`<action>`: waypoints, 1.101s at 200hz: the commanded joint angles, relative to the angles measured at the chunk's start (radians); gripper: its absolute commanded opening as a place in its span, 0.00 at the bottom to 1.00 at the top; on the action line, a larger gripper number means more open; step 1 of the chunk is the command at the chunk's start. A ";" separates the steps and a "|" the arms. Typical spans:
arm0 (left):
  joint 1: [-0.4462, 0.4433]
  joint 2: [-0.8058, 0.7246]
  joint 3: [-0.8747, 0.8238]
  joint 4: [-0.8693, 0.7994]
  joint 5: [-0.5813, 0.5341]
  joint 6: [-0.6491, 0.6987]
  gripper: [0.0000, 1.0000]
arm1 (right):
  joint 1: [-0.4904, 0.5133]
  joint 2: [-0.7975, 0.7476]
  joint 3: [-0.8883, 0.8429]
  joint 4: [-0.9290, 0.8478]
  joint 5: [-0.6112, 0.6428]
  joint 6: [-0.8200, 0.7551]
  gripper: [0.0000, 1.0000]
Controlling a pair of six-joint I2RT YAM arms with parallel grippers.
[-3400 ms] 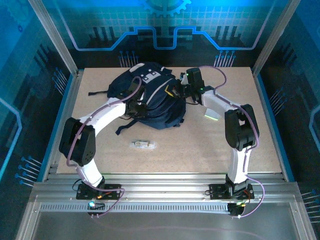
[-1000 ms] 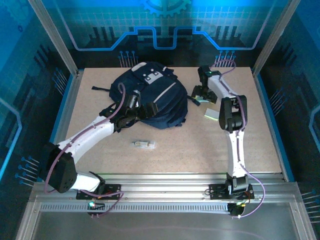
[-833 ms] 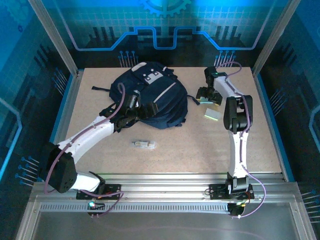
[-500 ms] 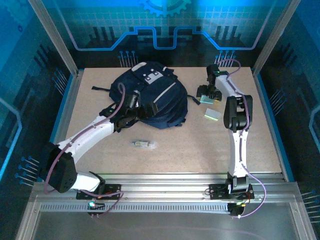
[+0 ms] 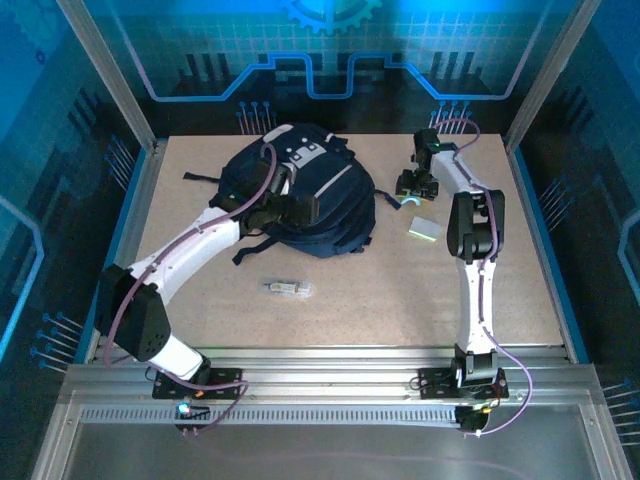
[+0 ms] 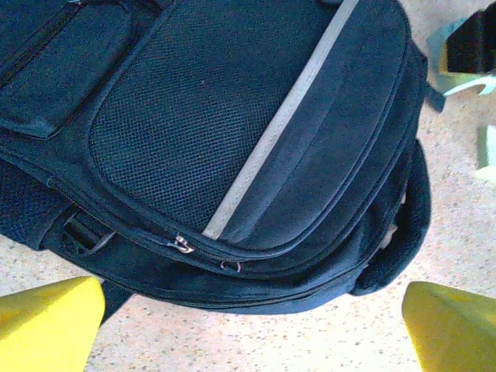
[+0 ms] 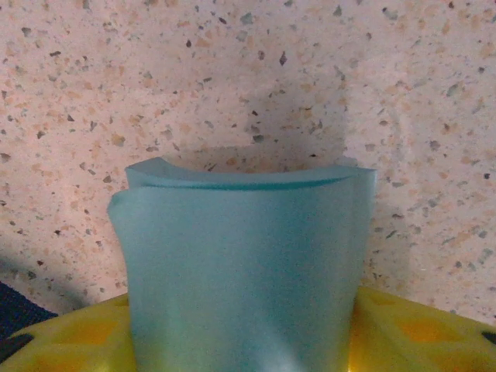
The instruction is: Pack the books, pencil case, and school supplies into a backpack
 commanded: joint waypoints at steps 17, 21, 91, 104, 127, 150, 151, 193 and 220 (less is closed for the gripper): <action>-0.023 0.049 0.043 -0.005 -0.065 0.146 0.99 | -0.029 -0.124 -0.083 0.004 -0.091 0.043 0.56; -0.027 0.057 0.049 -0.009 -0.073 0.158 0.99 | -0.030 -0.139 -0.092 0.009 -0.096 0.045 0.56; -0.106 0.217 0.141 0.025 -0.146 0.279 0.99 | -0.060 -0.484 -0.366 0.095 -0.227 0.072 0.55; -0.115 0.252 0.164 0.037 -0.146 0.292 0.98 | -0.063 -0.544 -0.422 0.110 -0.243 0.075 0.54; -0.120 0.322 0.212 0.054 -0.170 0.317 0.95 | -0.066 -0.645 -0.519 0.135 -0.274 0.081 0.54; -0.119 0.391 0.268 0.056 -0.219 0.327 0.83 | -0.066 -0.737 -0.608 0.150 -0.300 0.082 0.53; -0.119 0.393 0.270 0.057 -0.221 0.328 0.82 | -0.066 -0.742 -0.612 0.151 -0.300 0.082 0.53; -0.120 0.480 0.330 0.066 -0.246 0.351 0.56 | -0.066 -0.859 -0.716 0.153 -0.307 0.074 0.51; -0.119 0.496 0.354 0.045 -0.217 0.340 0.27 | -0.068 -0.890 -0.726 0.149 -0.296 0.072 0.50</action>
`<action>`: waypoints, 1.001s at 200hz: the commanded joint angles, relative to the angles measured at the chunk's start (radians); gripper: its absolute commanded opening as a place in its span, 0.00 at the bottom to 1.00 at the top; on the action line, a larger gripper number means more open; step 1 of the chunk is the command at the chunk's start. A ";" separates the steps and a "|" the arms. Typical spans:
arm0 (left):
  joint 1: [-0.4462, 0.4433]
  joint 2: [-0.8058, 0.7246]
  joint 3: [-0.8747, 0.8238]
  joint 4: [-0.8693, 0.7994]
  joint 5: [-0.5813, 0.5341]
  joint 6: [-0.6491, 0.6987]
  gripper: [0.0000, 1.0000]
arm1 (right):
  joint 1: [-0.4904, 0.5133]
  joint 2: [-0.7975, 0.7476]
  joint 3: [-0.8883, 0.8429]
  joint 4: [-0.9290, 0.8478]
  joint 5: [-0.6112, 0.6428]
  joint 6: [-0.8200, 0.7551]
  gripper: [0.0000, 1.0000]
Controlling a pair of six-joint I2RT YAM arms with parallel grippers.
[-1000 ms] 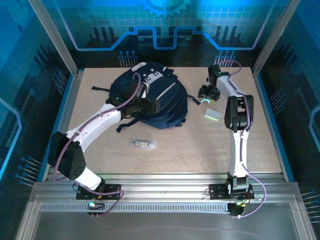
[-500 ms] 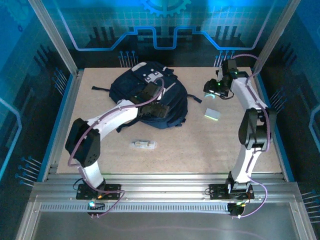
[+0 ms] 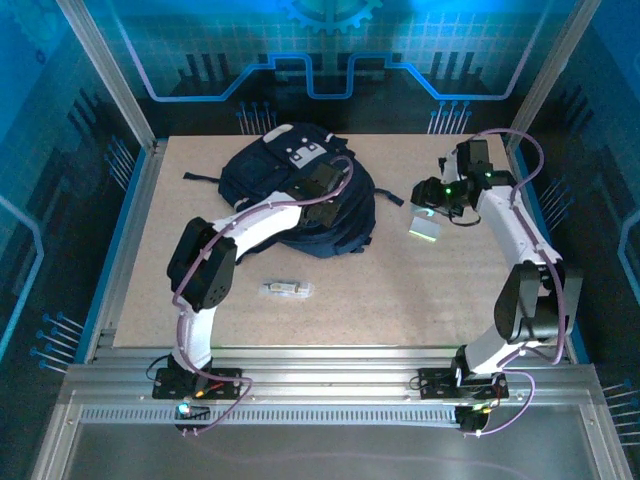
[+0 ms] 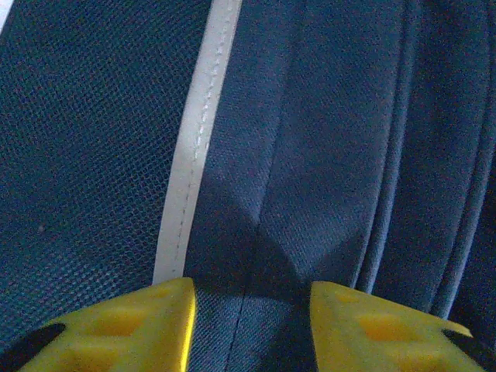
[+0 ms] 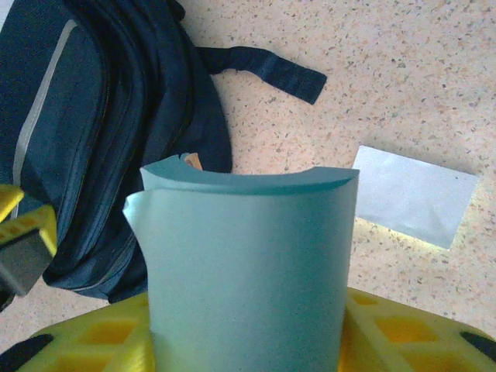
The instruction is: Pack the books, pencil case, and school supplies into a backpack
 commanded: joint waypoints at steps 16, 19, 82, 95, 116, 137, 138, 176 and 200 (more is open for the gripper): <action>-0.003 0.008 0.055 -0.023 0.004 -0.010 0.20 | -0.015 -0.046 -0.006 0.020 -0.023 0.005 0.49; -0.003 0.006 0.055 -0.027 0.009 -0.012 0.20 | -0.015 -0.046 -0.006 0.020 -0.025 0.006 0.49; -0.012 -0.011 0.015 -0.037 0.099 -0.016 0.60 | -0.015 -0.044 -0.008 0.042 -0.055 0.021 0.49; -0.011 0.015 0.022 -0.038 0.076 -0.007 0.62 | -0.016 -0.049 -0.014 0.044 -0.057 0.019 0.49; -0.007 0.059 0.058 -0.067 0.085 -0.012 0.66 | -0.016 -0.058 -0.023 0.039 -0.056 0.016 0.49; -0.005 0.082 0.072 -0.078 0.107 -0.025 0.68 | -0.016 -0.073 -0.032 0.036 -0.045 0.015 0.49; -0.005 0.083 0.072 -0.079 0.107 -0.025 0.68 | -0.016 -0.073 -0.032 0.036 -0.045 0.014 0.49; 0.030 0.118 0.095 -0.090 0.081 -0.038 0.36 | -0.016 -0.084 -0.030 0.032 -0.057 0.015 0.48; 0.037 0.088 0.095 -0.097 0.107 -0.041 0.00 | -0.015 -0.092 -0.028 0.036 -0.072 0.018 0.47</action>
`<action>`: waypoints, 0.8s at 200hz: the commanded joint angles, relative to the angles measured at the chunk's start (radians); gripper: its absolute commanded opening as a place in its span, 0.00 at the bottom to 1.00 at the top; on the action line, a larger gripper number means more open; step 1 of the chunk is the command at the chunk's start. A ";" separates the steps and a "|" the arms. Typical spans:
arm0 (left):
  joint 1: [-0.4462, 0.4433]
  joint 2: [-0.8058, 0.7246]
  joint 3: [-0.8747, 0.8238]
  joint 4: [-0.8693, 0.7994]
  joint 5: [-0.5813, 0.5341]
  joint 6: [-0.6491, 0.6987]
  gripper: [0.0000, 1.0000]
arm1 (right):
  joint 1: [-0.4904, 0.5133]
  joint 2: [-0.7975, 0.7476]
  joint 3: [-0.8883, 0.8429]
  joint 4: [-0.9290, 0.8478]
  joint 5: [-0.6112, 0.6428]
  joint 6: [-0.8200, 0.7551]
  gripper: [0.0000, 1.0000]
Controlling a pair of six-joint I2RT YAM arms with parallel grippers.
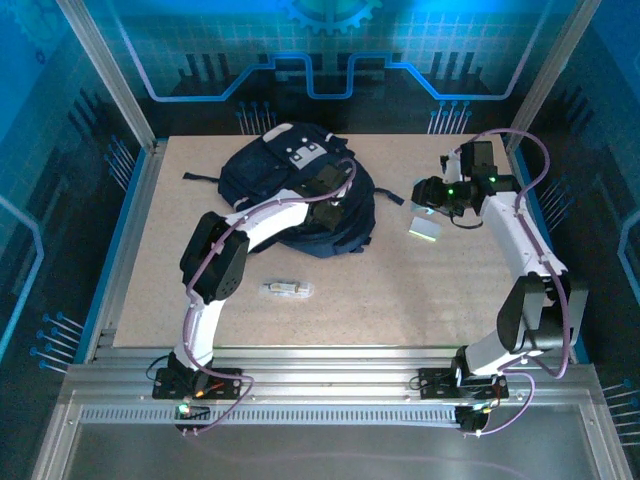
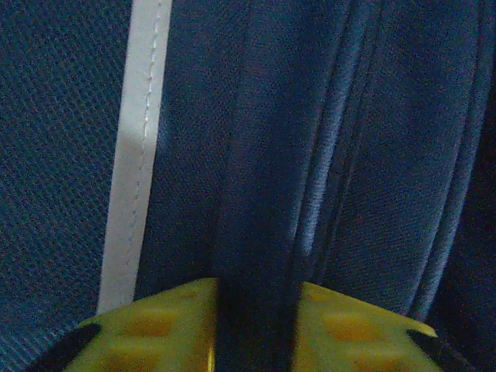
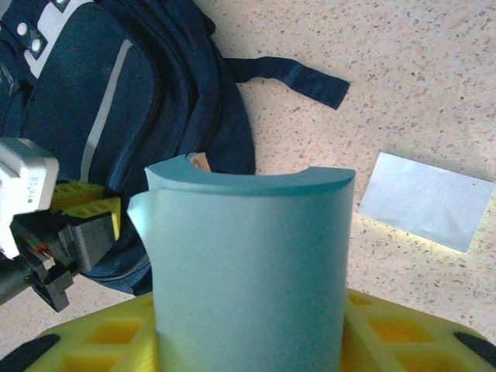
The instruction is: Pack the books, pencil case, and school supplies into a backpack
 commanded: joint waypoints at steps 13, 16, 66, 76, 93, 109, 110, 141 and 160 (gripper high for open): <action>0.025 -0.030 0.034 -0.063 0.052 -0.011 0.00 | -0.009 -0.030 -0.002 0.014 -0.046 0.016 0.47; 0.024 -0.037 0.037 -0.068 0.059 -0.014 0.00 | -0.006 -0.027 -0.002 0.017 -0.047 0.018 0.47; 0.035 -0.152 0.096 -0.164 0.138 -0.065 0.00 | 0.098 0.056 0.031 0.091 -0.070 0.076 0.47; 0.043 -0.174 0.101 -0.172 0.141 -0.076 0.00 | 0.121 0.079 0.044 0.102 -0.072 0.086 0.47; 0.063 -0.201 0.108 -0.176 0.160 -0.099 0.00 | 0.160 0.120 0.067 0.124 -0.079 0.104 0.47; 0.083 -0.217 0.114 -0.168 0.167 -0.120 0.00 | 0.198 0.160 0.092 0.147 -0.079 0.125 0.47; 0.084 -0.217 0.114 -0.168 0.168 -0.121 0.00 | 0.201 0.162 0.095 0.149 -0.080 0.126 0.47; 0.121 -0.223 0.121 -0.147 0.208 -0.160 0.00 | 0.282 0.281 0.183 0.192 -0.091 0.175 0.47; 0.132 -0.224 0.123 -0.140 0.223 -0.184 0.00 | 0.330 0.381 0.266 0.193 -0.086 0.198 0.47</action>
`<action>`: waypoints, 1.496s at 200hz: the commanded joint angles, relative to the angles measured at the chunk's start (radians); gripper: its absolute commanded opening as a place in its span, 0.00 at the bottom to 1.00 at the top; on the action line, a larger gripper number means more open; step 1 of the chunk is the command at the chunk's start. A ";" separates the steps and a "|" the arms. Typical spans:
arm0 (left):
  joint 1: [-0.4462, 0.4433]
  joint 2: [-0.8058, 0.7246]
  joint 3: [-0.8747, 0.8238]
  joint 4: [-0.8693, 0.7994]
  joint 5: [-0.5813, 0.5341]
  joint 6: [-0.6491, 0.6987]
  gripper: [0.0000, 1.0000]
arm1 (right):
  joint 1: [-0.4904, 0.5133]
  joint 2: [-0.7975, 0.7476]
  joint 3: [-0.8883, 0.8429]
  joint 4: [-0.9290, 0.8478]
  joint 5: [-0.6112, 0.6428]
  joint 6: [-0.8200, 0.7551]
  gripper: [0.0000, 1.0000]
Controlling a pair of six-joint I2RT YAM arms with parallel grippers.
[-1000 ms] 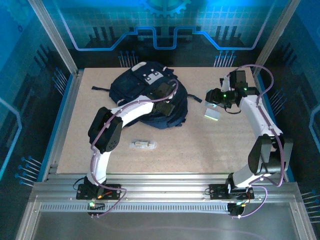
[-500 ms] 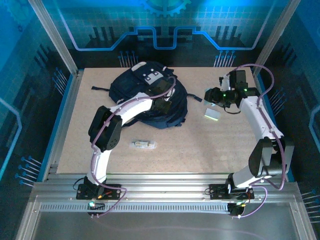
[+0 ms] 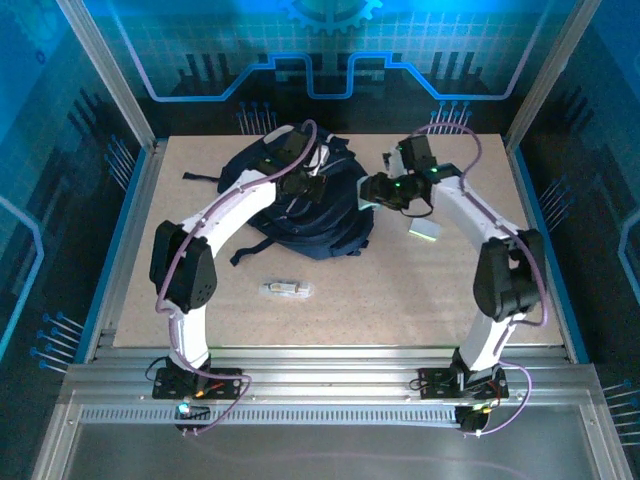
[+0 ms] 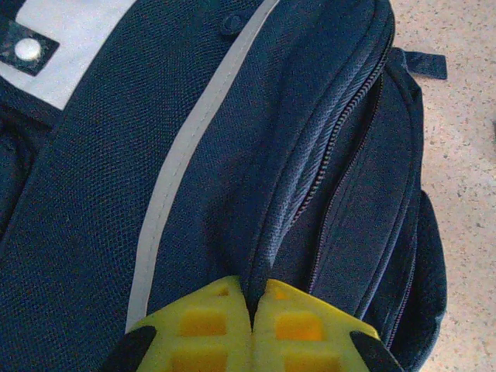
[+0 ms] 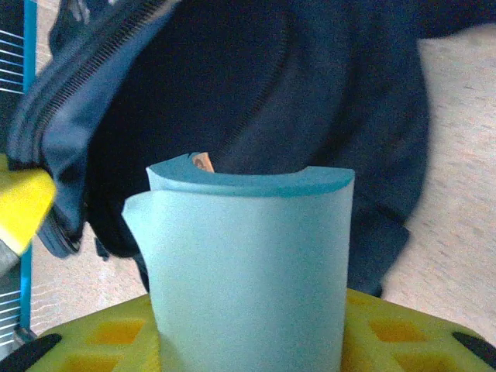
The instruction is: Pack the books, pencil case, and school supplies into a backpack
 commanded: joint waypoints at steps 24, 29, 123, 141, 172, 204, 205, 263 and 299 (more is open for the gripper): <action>0.026 -0.051 0.039 0.004 0.049 -0.082 0.00 | 0.097 0.224 0.216 0.037 0.006 0.080 0.48; 0.026 -0.055 0.038 0.006 0.049 -0.088 0.00 | 0.101 0.247 0.236 0.038 -0.001 0.087 0.48; 0.041 -0.112 -0.027 0.056 0.117 -0.161 0.00 | 0.116 0.304 0.270 0.030 0.002 0.112 0.82; 0.042 -0.122 -0.031 0.057 0.132 -0.168 0.00 | 0.118 0.307 0.242 0.070 -0.016 0.130 0.62; 0.041 -0.140 -0.046 0.059 0.140 -0.177 0.00 | 0.133 0.321 0.210 0.214 -0.100 0.203 0.38; 0.041 -0.145 -0.055 0.062 0.153 -0.194 0.00 | 0.162 0.385 0.307 0.243 -0.143 0.230 0.34; 0.041 -0.146 -0.055 0.063 0.153 -0.195 0.00 | 0.162 0.385 0.307 0.243 -0.143 0.230 0.34; 0.042 -0.154 -0.080 0.073 0.165 -0.211 0.00 | 0.099 0.270 0.229 0.196 -0.113 0.157 0.38; 0.042 -0.159 -0.093 0.078 0.174 -0.210 0.00 | 0.019 0.070 0.097 -0.009 0.057 -0.005 0.73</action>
